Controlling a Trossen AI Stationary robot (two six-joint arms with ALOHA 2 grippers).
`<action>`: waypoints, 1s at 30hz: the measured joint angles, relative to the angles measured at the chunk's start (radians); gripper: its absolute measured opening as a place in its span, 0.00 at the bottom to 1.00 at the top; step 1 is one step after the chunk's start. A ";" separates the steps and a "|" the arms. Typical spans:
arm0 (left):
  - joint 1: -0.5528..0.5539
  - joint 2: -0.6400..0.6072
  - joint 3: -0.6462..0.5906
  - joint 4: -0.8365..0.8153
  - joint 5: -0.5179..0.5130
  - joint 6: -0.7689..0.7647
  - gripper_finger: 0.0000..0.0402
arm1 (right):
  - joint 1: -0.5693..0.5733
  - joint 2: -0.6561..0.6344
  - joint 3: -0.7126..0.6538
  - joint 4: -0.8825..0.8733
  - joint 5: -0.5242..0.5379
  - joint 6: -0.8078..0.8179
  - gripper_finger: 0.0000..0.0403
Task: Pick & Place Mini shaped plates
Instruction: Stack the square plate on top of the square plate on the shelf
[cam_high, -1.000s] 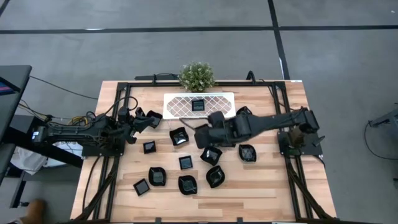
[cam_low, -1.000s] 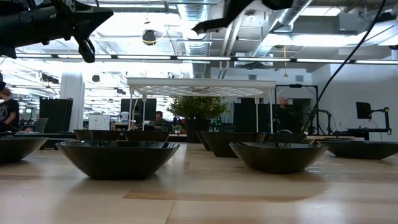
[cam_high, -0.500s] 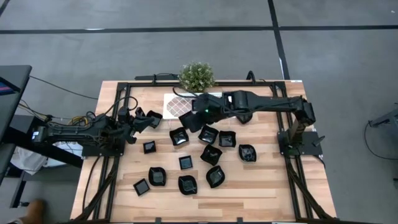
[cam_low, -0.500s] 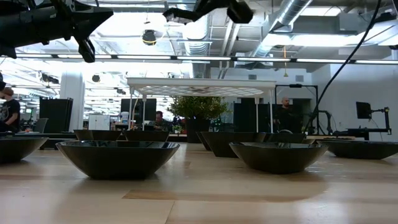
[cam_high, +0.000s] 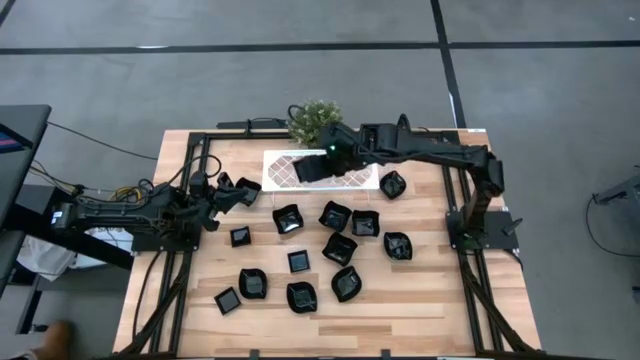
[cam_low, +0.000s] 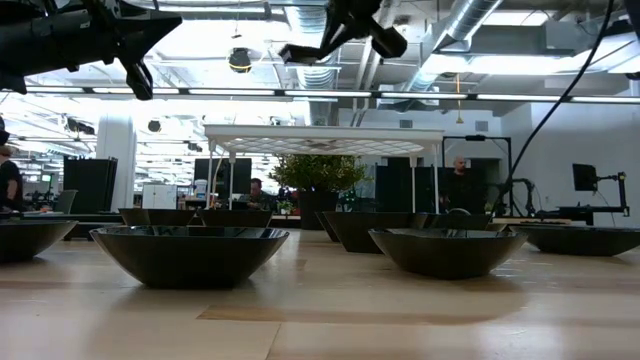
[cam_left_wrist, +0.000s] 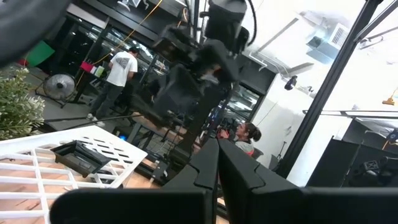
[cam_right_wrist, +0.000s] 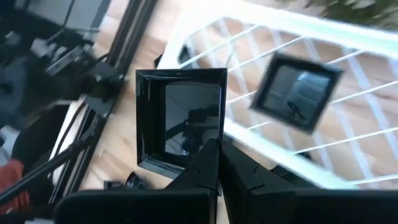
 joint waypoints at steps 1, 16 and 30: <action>0.000 0.000 0.000 0.000 0.000 0.000 0.03 | -0.009 0.000 0.000 -0.009 0.000 0.010 0.00; 0.000 0.000 0.000 0.003 0.000 0.000 0.03 | -0.061 0.012 -0.051 -0.058 0.057 0.153 0.00; 0.000 0.000 0.000 0.006 0.000 0.000 0.03 | -0.052 0.011 -0.184 0.081 0.130 0.269 0.00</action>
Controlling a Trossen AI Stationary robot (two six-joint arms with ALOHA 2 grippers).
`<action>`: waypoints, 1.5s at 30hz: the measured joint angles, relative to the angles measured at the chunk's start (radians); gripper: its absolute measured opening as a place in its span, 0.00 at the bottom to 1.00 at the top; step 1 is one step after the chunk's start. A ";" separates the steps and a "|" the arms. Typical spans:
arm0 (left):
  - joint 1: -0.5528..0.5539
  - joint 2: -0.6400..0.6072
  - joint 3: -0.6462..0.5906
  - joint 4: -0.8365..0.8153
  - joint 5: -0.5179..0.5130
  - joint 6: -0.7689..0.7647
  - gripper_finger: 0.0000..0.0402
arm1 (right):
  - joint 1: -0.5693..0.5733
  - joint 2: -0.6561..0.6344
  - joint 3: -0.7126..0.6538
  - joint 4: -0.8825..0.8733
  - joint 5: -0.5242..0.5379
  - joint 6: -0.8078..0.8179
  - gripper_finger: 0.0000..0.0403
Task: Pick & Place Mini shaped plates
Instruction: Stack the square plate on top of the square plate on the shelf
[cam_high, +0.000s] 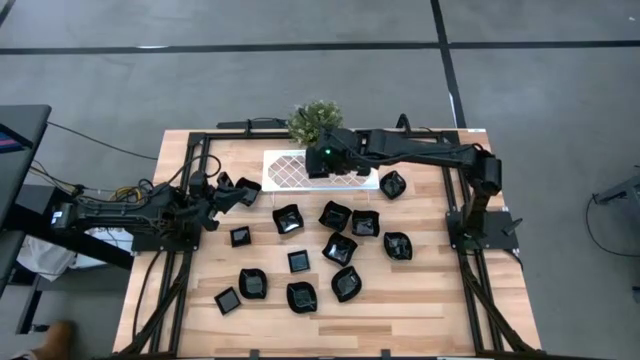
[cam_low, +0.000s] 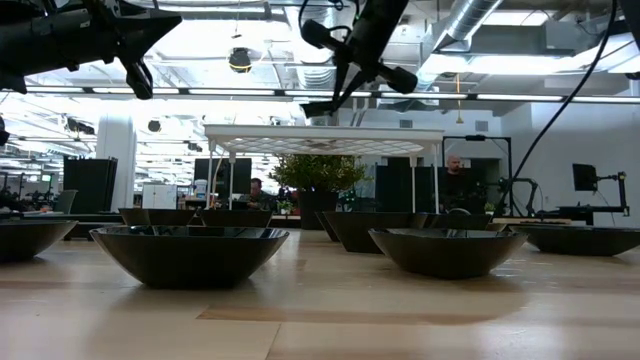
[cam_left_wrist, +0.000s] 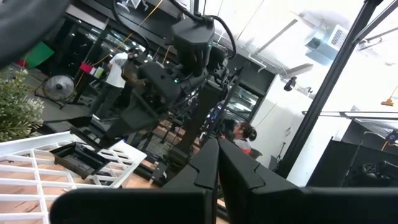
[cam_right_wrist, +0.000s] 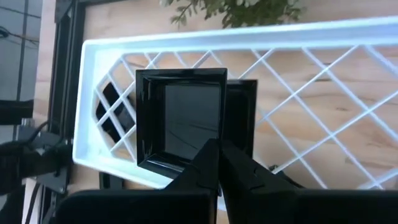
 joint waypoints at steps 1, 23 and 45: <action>0.000 0.000 0.000 0.000 0.000 0.000 0.03 | -0.001 0.000 -0.001 -0.001 0.001 0.000 0.00; 0.000 0.000 0.000 0.008 0.000 0.000 0.03 | 0.050 0.000 -0.002 -0.016 0.098 0.010 0.00; 0.000 0.000 0.000 0.031 0.000 0.000 0.03 | 0.099 0.000 -0.002 -0.037 0.188 0.005 0.00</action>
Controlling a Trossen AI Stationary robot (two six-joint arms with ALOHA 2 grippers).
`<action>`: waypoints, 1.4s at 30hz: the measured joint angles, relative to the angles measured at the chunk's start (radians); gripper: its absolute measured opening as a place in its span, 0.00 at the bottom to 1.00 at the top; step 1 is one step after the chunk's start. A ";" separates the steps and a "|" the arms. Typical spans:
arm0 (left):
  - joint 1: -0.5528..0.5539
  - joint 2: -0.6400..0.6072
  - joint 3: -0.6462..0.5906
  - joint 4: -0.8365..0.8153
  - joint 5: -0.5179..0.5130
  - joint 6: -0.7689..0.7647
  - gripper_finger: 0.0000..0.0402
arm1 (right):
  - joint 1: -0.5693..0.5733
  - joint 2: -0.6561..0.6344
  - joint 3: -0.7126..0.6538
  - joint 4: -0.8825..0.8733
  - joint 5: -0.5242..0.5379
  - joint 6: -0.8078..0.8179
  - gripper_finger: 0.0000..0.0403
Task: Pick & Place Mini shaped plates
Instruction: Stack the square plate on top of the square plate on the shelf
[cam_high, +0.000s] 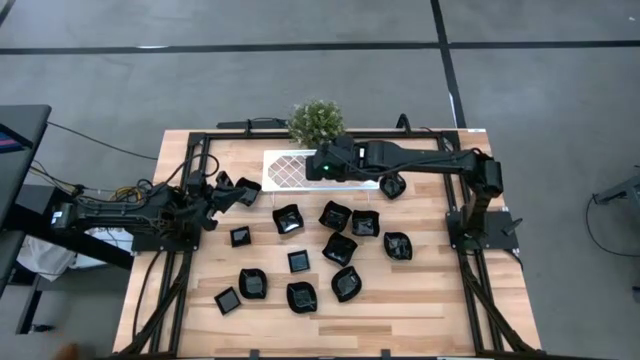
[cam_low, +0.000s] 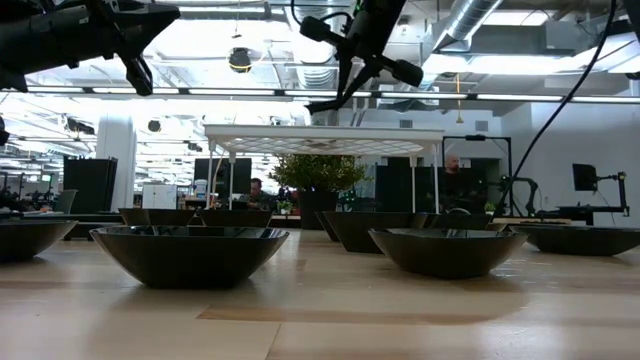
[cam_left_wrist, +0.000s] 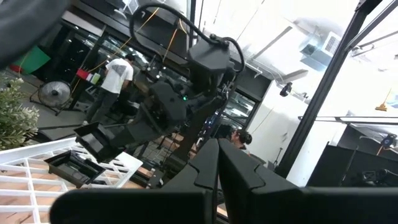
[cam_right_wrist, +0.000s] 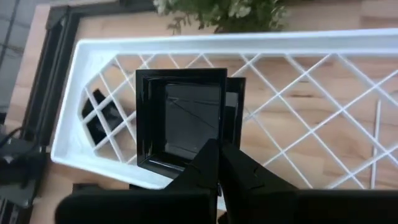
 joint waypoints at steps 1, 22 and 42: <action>0.000 0.000 0.000 0.000 0.000 0.000 0.03 | 0.001 0.000 0.000 0.003 0.013 0.002 0.00; 0.000 0.000 0.000 0.010 0.000 0.000 0.03 | -0.025 -0.002 0.000 0.153 -0.056 -0.145 0.00; 0.000 0.000 0.000 0.024 0.000 0.000 0.03 | -0.079 -0.016 -0.001 0.292 -0.208 -0.346 0.00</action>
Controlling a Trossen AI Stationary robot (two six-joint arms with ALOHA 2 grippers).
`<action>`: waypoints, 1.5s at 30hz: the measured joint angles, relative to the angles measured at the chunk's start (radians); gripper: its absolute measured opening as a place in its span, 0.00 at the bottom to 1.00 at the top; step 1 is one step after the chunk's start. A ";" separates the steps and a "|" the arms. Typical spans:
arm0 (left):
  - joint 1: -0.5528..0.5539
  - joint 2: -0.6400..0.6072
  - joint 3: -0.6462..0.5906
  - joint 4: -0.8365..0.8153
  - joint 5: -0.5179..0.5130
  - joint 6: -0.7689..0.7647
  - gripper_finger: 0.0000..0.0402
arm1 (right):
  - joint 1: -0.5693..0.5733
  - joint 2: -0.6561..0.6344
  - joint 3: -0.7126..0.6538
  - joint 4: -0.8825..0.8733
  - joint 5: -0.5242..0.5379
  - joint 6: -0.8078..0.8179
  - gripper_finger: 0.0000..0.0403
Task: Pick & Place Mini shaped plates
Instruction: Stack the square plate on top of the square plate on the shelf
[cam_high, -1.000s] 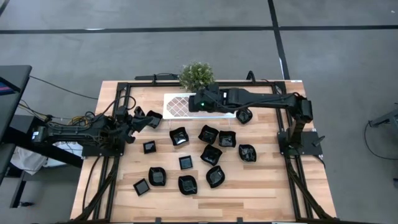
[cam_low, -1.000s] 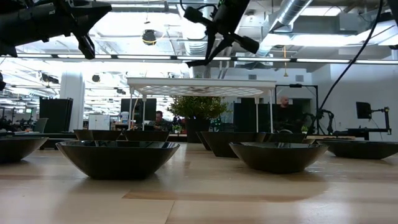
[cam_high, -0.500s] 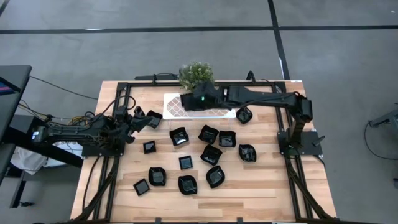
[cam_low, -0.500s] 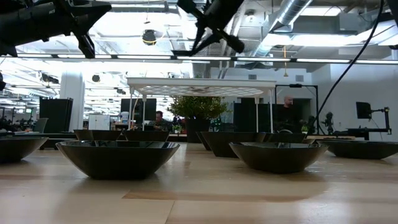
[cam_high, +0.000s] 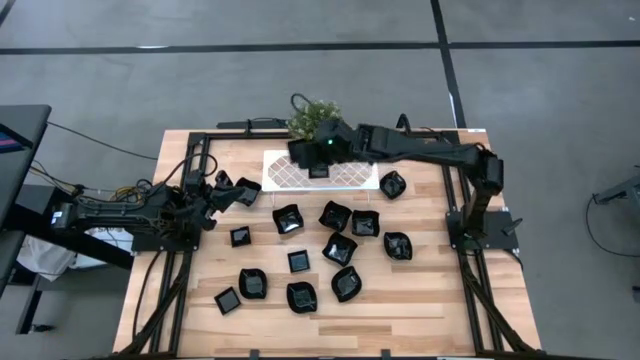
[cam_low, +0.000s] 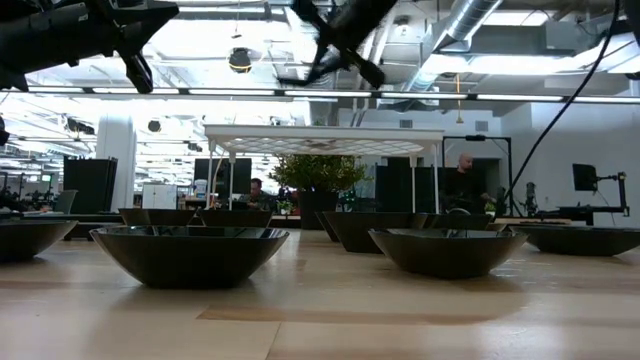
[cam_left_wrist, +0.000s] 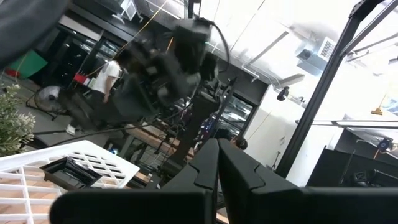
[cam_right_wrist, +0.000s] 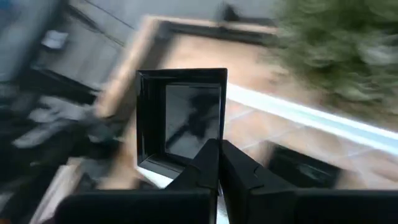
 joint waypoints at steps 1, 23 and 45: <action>0.000 0.000 0.000 0.001 0.000 0.000 0.03 | 0.000 -0.003 0.000 -0.034 -0.001 0.000 0.00; 0.000 0.000 0.000 0.027 0.000 0.000 0.03 | -0.065 -0.372 0.001 -0.437 -0.024 -0.163 0.00; 0.000 0.000 0.000 0.075 0.000 0.000 0.03 | 0.060 -0.808 -0.871 0.531 0.020 0.137 0.00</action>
